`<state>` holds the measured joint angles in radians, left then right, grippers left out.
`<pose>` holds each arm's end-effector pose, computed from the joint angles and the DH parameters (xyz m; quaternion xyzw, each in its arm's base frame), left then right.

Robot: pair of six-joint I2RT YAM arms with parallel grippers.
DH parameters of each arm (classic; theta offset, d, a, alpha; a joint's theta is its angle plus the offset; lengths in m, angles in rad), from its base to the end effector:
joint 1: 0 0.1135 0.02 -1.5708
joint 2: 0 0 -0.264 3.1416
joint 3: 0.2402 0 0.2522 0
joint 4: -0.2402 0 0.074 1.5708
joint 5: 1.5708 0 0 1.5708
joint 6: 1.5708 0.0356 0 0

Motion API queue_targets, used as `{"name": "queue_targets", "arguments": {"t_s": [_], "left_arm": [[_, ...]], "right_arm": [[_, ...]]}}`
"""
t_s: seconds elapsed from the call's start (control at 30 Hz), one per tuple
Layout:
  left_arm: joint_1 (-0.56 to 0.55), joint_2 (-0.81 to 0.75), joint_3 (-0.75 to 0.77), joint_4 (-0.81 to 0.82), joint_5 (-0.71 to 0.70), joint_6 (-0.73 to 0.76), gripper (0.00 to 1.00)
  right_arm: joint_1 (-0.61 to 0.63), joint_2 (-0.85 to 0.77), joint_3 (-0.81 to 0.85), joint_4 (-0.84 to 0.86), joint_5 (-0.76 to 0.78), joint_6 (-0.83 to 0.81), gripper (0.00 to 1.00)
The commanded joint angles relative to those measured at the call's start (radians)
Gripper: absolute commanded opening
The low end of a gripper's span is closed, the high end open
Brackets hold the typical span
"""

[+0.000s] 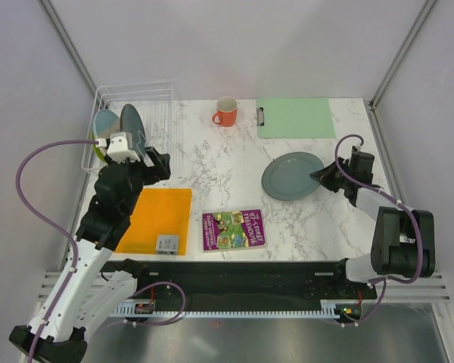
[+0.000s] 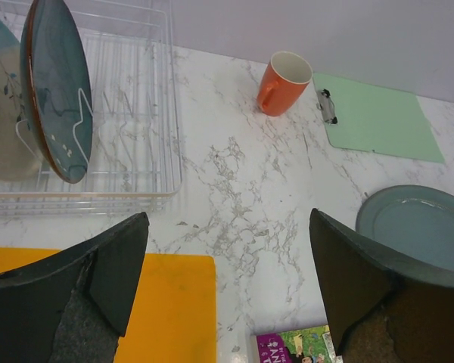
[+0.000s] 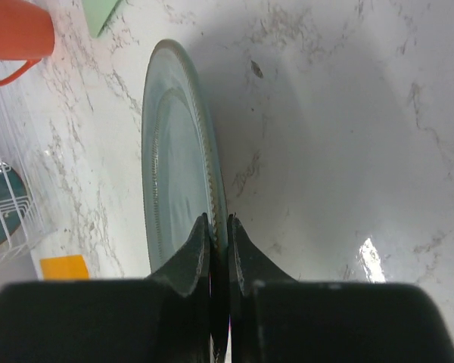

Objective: Unload the plates from the dish rack

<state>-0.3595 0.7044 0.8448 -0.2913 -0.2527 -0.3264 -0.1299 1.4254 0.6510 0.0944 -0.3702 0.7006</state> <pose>0.1531 -0.0480 0.3618 -0.0697 0.7536 -0.1274 0.6411 0.2815 -0.0238 0.1789 0.2853 0.8436 0.2786 0.3596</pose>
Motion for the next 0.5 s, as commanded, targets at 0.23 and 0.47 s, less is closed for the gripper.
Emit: {"name": "queue_targets", "arguments": {"t_s": [0.23, 0.47], "left_arm": [[0.004, 0.038, 0.072, -0.032, -0.122, 0.069, 0.93], [0.005, 0.116, 0.112, -0.046, -0.141, 0.070, 0.94]], "right_arm": [[-0.013, 0.093, -0.071, -0.025, 0.045, -0.007, 0.15], [-0.016, 0.066, -0.067, -0.093, 0.134, -0.064, 0.50]]}}
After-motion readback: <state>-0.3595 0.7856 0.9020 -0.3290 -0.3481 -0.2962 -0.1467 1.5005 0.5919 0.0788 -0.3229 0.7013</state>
